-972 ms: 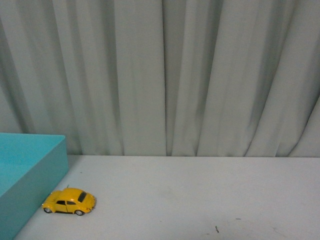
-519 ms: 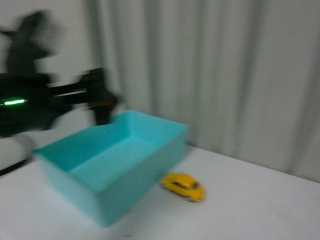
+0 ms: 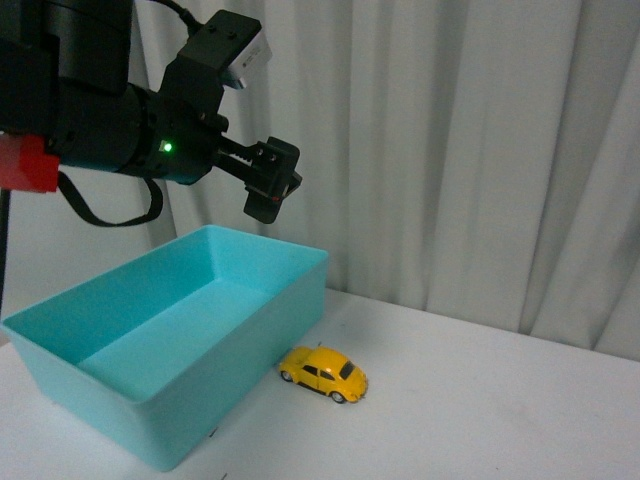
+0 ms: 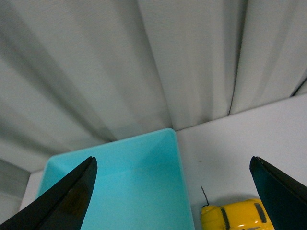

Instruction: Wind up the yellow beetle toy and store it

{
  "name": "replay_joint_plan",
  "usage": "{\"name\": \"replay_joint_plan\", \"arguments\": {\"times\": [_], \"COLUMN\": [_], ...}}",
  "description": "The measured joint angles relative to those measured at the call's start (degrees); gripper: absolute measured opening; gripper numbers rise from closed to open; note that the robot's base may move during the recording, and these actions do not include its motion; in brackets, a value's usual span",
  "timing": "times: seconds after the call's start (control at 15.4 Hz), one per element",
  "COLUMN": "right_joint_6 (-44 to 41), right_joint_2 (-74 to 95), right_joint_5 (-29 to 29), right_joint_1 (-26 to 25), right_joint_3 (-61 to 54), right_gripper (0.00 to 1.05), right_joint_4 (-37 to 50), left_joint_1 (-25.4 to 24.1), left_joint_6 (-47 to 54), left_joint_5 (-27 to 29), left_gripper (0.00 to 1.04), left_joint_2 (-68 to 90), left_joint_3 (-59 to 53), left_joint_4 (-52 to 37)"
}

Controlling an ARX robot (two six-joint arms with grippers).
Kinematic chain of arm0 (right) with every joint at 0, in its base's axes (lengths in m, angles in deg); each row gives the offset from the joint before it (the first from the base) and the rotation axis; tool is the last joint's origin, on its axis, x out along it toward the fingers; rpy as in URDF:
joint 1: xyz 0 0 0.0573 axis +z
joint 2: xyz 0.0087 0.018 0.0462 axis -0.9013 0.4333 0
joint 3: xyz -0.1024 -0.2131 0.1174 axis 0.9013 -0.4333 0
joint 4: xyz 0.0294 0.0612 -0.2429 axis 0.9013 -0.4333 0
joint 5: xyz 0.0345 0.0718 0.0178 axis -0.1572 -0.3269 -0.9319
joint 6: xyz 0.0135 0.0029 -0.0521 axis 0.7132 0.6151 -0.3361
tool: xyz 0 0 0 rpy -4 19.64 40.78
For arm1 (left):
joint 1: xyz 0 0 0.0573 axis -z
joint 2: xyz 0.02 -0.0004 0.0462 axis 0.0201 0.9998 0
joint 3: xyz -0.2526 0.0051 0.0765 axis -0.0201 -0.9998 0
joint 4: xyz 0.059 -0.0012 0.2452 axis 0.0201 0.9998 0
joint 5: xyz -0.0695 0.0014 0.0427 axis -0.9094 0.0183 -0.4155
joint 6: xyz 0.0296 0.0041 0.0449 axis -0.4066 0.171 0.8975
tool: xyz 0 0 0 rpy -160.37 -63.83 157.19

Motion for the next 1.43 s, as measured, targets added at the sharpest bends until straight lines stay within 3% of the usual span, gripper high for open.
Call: {"name": "replay_joint_plan", "arguments": {"times": [0.13,0.39,0.65,0.84,1.04,1.43], "right_joint_6": [0.0,0.0,0.0,0.0,0.0,0.0], "right_joint_2": [0.0,0.0,0.0,0.0,0.0,0.0], "right_joint_5": [0.0,0.0,0.0,0.0,0.0,0.0], "right_joint_1": [0.0,0.0,0.0,0.0,0.0,0.0], "right_joint_3": [0.0,0.0,0.0,0.0,0.0,0.0], "right_gripper": [0.98,0.98,0.98,0.98,0.98,0.98], "right_joint_4": [0.0,0.0,0.0,0.0,0.0,0.0], "left_joint_1": [1.6,5.4,8.5,10.3,11.4,11.9], "left_joint_6": [11.8,33.3,58.8,69.2,71.2,64.8], "left_joint_5": [-4.3,-3.9,4.8,10.3,12.4,15.1], "left_gripper": [0.98,0.98,0.98,0.98,0.98,0.98], "left_joint_2": [6.1,13.5,20.4,24.2,29.2,36.4], "left_joint_3": [10.2,23.1,29.4,31.3,32.7,36.9], "left_joint_4": [9.3,26.2,44.2,47.8,47.2,50.3]}}
